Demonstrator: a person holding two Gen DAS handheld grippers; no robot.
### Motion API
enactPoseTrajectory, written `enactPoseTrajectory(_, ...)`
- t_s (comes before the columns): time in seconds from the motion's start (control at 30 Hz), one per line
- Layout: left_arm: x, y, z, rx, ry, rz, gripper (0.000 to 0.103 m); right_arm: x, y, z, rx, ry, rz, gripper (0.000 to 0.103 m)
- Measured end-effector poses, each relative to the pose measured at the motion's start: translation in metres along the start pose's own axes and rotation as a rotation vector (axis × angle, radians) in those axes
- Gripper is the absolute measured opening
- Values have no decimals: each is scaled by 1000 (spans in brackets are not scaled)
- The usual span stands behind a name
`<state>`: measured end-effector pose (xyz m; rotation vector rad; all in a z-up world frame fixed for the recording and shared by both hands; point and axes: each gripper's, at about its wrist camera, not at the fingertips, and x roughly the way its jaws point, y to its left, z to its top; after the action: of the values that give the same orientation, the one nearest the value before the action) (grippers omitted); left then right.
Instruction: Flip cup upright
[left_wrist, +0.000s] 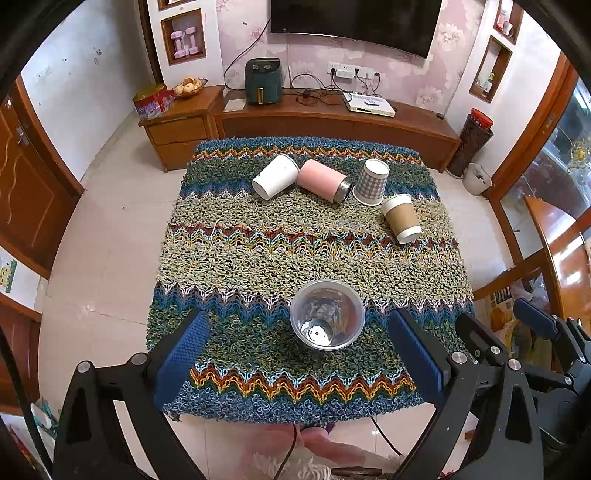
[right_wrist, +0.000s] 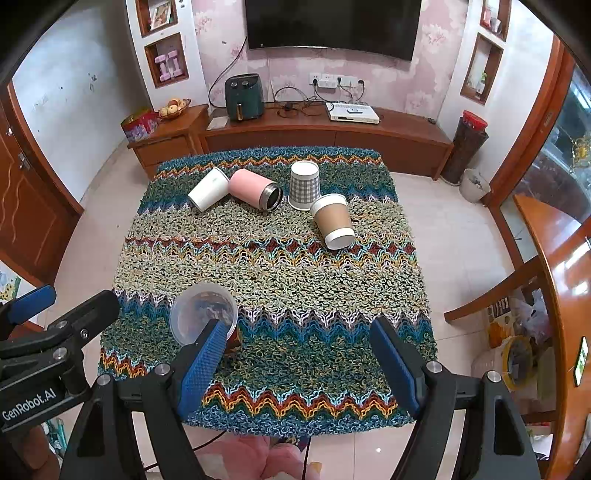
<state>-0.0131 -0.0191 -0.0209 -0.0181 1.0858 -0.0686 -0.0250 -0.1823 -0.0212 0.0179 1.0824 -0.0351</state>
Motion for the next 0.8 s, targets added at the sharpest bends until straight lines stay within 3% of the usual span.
enactPoseTrajectory(0.8, -5, 2, 4, 6, -35, 11, 98, -3, 4, 4, 2, -26, -4, 81)
